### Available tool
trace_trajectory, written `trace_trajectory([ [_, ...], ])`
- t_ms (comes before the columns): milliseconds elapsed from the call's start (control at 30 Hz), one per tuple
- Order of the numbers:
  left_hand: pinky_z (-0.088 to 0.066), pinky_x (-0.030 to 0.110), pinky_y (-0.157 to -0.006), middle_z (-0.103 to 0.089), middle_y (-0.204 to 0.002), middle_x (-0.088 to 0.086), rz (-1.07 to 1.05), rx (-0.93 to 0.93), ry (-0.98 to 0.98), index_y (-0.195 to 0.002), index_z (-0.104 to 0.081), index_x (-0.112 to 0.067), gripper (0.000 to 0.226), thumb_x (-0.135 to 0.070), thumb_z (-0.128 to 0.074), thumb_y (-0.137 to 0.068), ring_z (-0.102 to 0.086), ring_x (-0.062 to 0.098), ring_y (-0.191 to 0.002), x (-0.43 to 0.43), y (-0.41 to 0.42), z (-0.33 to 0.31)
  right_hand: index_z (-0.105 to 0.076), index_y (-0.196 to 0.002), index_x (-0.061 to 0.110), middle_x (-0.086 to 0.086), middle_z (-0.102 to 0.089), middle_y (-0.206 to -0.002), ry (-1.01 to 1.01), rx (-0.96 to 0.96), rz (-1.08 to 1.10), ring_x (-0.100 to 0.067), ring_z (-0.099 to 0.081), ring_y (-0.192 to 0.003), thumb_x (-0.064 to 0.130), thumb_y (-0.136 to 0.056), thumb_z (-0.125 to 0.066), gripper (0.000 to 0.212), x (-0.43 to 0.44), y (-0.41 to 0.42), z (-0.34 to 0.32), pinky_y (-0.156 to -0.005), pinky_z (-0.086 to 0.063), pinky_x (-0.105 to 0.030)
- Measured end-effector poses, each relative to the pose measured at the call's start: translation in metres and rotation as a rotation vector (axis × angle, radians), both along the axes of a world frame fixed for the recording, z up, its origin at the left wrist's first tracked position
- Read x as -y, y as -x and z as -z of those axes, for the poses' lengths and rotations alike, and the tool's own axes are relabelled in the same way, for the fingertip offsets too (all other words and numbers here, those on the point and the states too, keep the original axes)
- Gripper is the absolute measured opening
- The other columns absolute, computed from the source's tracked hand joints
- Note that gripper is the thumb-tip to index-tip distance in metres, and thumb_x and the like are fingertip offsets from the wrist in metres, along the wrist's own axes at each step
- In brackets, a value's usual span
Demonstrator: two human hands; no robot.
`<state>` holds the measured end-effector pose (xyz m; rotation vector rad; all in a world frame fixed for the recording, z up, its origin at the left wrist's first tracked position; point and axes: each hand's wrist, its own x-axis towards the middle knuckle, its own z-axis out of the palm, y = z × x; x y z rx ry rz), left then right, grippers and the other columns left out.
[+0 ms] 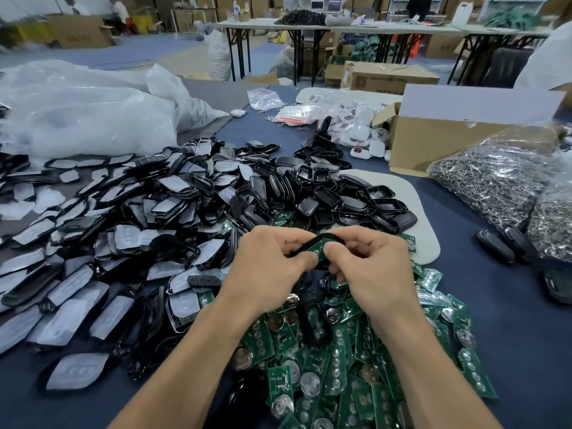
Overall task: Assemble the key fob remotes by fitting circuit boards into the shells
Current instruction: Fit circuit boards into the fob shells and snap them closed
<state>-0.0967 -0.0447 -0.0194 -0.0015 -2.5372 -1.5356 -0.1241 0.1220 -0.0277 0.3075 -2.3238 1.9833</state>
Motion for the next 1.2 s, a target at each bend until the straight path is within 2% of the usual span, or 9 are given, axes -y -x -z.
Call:
trace_trajectory([
  [267,-0.057,0.015,-0.080,-0.076,-0.084,-0.029,0.052,-0.033,0.104,-0.102,-0.075,-0.048,0.036,-0.017,-0.077,-0.084,-0.072,-0.009,-0.084,0.002,-0.002,0.001,-0.081,-0.085,0.042,-0.003,-0.073,-0.063,-0.054,0.006,-0.019,-0.016,-0.064,-0.049,0.003,-0.084,-0.080,0.038,0.000,-0.001,-0.001,-0.049,-0.052,-0.025],
  [433,-0.059,0.016,-0.076,-0.075,-0.081,-0.031,-0.159,-0.086,-0.001,-0.093,-0.075,-0.051,0.041,-0.011,-0.080,-0.084,-0.073,-0.007,-0.079,0.008,0.003,0.000,-0.078,-0.099,0.038,0.011,-0.078,-0.075,-0.176,-0.033,0.049,-0.013,-0.073,-0.061,0.020,-0.088,-0.080,0.021,0.010,-0.007,-0.004,-0.065,-0.064,-0.040],
  [567,-0.064,0.033,-0.059,-0.076,-0.075,-0.020,-0.524,-0.172,-0.289,-0.078,-0.072,-0.044,0.037,-0.008,-0.079,-0.086,-0.075,0.009,-0.064,0.036,0.003,-0.007,-0.077,-0.094,0.043,0.031,-0.074,-0.086,-0.353,-0.081,0.003,0.009,-0.070,-0.085,0.016,-0.090,-0.078,0.028,0.023,-0.021,-0.012,-0.080,-0.056,-0.015],
  [667,-0.061,0.024,-0.061,-0.078,-0.085,-0.001,-0.750,-0.261,-0.680,-0.104,-0.073,-0.024,0.032,0.005,-0.072,-0.091,-0.076,0.011,-0.065,0.063,0.005,-0.012,-0.078,-0.100,0.039,0.026,-0.074,-0.089,-0.420,-0.115,-0.051,0.015,-0.066,-0.085,0.012,-0.094,-0.072,0.029,0.046,-0.023,-0.021,-0.071,-0.048,0.000],
  [733,-0.060,0.023,-0.063,-0.073,-0.093,0.006,-0.831,-0.324,-0.928,-0.122,-0.063,-0.009,0.033,0.011,-0.062,-0.095,-0.073,0.009,-0.063,0.078,0.006,-0.017,-0.079,-0.110,0.036,0.020,-0.073,-0.098,-0.543,-0.160,-0.123,0.009,-0.065,-0.071,0.014,-0.098,-0.067,0.028,0.071,-0.017,-0.026,-0.062,-0.046,0.000],
  [833,-0.057,0.025,-0.060,-0.071,-0.092,0.006,-0.866,-0.414,-1.120,-0.123,-0.053,-0.010,0.038,0.016,-0.052,-0.096,-0.066,0.012,-0.062,0.092,0.002,-0.020,-0.075,-0.122,0.030,-0.002,-0.073,-0.105,-0.720,-0.240,-0.269,-0.005,-0.056,-0.055,0.013,-0.101,-0.059,0.031,0.111,-0.002,-0.031,-0.052,-0.045,-0.010],
  [967,-0.048,0.022,-0.049,-0.070,-0.086,0.003,-0.911,-0.416,-1.119,-0.112,-0.054,-0.018,0.037,0.015,-0.048,-0.095,-0.060,0.011,-0.056,0.097,-0.004,-0.018,-0.057,-0.145,0.026,-0.004,-0.063,-0.138,-0.989,-0.327,-0.479,-0.026,-0.057,-0.121,0.016,-0.099,-0.061,0.047,0.146,0.011,-0.031,-0.100,-0.050,-0.038],
  [1067,-0.047,0.021,-0.048,-0.070,-0.085,0.002,-0.924,-0.403,-1.129,-0.116,-0.055,-0.013,0.035,0.015,-0.048,-0.095,-0.060,0.009,-0.053,0.100,-0.005,-0.017,-0.068,-0.124,0.029,0.000,-0.072,-0.114,-1.059,-0.322,-0.485,-0.026,-0.062,-0.114,0.011,-0.092,-0.066,0.037,0.145,0.010,-0.029,-0.096,-0.053,-0.038],
  [1200,-0.046,0.020,-0.047,-0.070,-0.084,0.003,-0.915,-0.396,-1.136,-0.114,-0.055,-0.016,0.037,0.016,-0.049,-0.095,-0.060,0.008,-0.052,0.098,-0.001,-0.018,-0.079,-0.095,0.030,0.003,-0.071,-0.089,-0.827,-0.361,-0.285,-0.018,-0.065,-0.082,0.008,-0.087,-0.069,0.026,0.126,0.004,-0.025,-0.073,-0.049,-0.027],
])
